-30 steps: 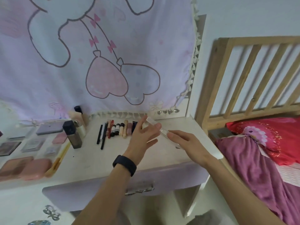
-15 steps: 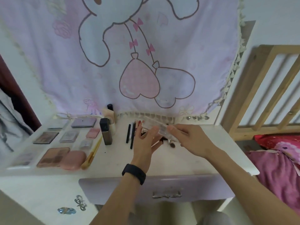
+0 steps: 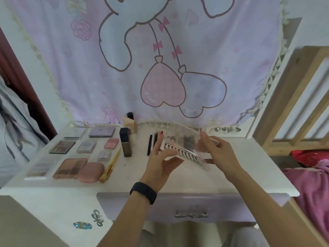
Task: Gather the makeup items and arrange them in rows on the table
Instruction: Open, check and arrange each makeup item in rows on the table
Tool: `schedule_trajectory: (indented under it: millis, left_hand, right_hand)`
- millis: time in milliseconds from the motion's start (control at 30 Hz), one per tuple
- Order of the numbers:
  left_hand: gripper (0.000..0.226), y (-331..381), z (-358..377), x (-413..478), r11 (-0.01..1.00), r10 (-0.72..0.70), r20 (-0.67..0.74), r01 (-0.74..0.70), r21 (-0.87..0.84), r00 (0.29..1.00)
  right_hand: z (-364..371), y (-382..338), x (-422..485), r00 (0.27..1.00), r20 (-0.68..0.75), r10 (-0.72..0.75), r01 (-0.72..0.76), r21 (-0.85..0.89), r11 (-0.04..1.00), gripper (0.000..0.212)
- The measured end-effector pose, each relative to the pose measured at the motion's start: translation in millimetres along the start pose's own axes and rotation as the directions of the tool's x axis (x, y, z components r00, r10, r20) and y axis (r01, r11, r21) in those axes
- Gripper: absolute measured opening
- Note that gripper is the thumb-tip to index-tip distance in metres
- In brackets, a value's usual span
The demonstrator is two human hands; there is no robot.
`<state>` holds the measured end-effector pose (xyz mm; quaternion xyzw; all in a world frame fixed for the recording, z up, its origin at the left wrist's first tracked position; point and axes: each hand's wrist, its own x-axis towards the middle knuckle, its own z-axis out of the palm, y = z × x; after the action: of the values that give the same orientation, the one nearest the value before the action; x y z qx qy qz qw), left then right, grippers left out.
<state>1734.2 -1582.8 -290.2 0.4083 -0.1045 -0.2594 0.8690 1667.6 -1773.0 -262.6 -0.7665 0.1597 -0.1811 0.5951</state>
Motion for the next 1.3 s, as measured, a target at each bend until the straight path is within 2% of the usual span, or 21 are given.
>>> schedule_trajectory:
  millis: [100,267,367,433,533,600,667,700,733,800,833,867,933,1033,1100,1200,1300]
  left_hand:
    - [0.089,-14,6,-7,0.995,-0.095,0.055,0.095,-0.009,0.994]
    - [0.084,-42,32,-5,0.994,-0.108,0.15,0.105,0.029,0.983]
    - [0.088,-61,50,5,0.993,-0.12,0.139,0.117,0.03,0.983]
    - [0.098,-73,62,13,0.985,-0.168,0.121,0.161,0.059,0.978]
    - [0.105,-91,78,28,0.942,-0.232,0.1,0.198,0.271,0.967]
    - [0.095,-101,83,38,0.815,-0.23,0.128,0.119,0.567,0.965]
    - [0.068,-110,90,47,0.57,-0.206,0.164,-0.018,0.821,0.965]
    - [0.061,-115,94,51,0.43,-0.193,0.161,-0.064,0.901,0.968]
    - [0.067,-122,96,57,0.269,-0.171,0.146,-0.097,0.958,0.974]
    - [0.097,-134,98,69,-0.052,-0.111,0.109,-0.115,0.992,0.988]
    - [0.108,-140,97,73,-0.143,-0.075,0.089,-0.099,0.985,0.993]
    - [0.113,-144,97,77,-0.19,-0.04,0.074,-0.081,0.978,0.996]
    - [0.109,-152,93,85,-0.229,0.013,0.065,-0.06,0.971,0.998]
    - [0.099,-159,90,94,-0.257,0.066,0.054,-0.035,0.966,0.996]
    - [0.104,-163,89,97,-0.268,0.091,0.033,-0.008,0.964,0.995]
    - [0.109,-167,89,102,-0.271,0.134,0.02,0.018,0.962,0.991]
    - [0.106,-171,92,108,-0.275,0.164,0.014,0.032,0.961,0.986]
  right_hand:
    - [-16,14,5,0.989,-0.115,0.096,-0.089,0.062,0.994,0.068]
    - [-53,43,8,0.976,-0.167,0.143,-0.126,0.105,0.986,0.046]
    - [-73,67,5,0.973,-0.13,0.188,-0.186,0.029,0.982,0.025]
    - [-87,84,4,0.964,-0.183,0.191,-0.202,-0.04,0.979,0.015]
    - [-116,102,11,0.941,-0.324,0.097,-0.155,-0.158,0.975,0.019]
    - [-135,109,21,0.93,-0.365,0.05,-0.138,-0.219,0.966,0.021]
    - [-149,114,33,0.933,-0.359,0.02,-0.129,-0.284,0.95,0.019]
    - [-153,117,40,0.939,-0.344,0.011,-0.127,-0.317,0.94,0.019]
    - [-156,120,47,0.944,-0.329,0.005,-0.124,-0.344,0.931,0.02]
    - [-158,125,61,0.949,-0.316,-0.011,-0.116,-0.38,0.918,0.022]
    - [-158,128,68,0.948,-0.319,-0.023,-0.112,-0.397,0.911,0.022]
    - [-157,131,75,0.945,-0.325,-0.036,-0.109,-0.419,0.901,0.023]
    - [-157,136,86,0.939,-0.336,-0.072,-0.108,-0.485,0.868,0.025]
    - [-160,146,103,0.937,-0.34,-0.081,-0.134,-0.564,0.814,0.027]
    - [-161,149,112,0.932,-0.36,-0.046,-0.19,-0.59,0.785,0.029]
    - [-162,149,122,0.901,-0.433,0.0,-0.273,-0.566,0.778,0.029]
    - [-164,151,128,0.889,-0.457,0.022,-0.294,-0.533,0.794,0.031]
